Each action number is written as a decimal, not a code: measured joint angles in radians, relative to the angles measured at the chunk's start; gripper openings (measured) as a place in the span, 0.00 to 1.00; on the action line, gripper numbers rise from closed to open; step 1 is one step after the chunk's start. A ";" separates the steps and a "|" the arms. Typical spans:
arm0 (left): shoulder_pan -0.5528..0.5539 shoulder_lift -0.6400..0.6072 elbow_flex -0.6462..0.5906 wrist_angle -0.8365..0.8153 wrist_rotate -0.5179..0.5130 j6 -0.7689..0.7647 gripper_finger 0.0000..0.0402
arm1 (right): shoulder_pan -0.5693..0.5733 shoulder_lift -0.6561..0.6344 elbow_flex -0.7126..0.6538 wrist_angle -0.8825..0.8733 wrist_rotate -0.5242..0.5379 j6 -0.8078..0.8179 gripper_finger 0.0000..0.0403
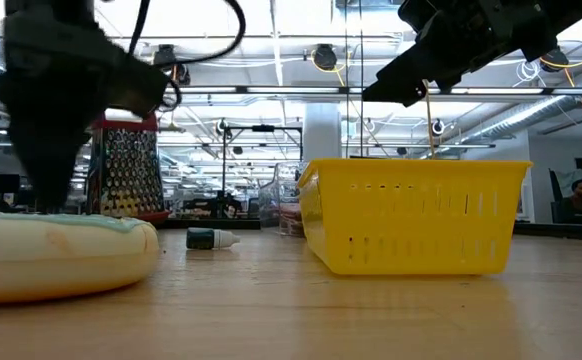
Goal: Pick & Place Food Item
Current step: Put the purple food coloring bottle into the top yellow bin
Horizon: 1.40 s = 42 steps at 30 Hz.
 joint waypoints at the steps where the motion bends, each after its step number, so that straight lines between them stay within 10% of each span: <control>1: -0.002 0.018 0.000 0.006 0.028 0.020 0.56 | 0.000 0.000 0.000 0.000 0.000 0.000 0.64; 13: 0.006 0.147 0.001 0.112 0.148 0.352 0.56 | 0.000 0.000 0.000 0.001 0.000 0.000 0.64; 42: 0.010 0.142 -0.002 0.266 -0.139 0.654 0.56 | 0.000 0.000 0.000 0.001 0.000 0.000 0.64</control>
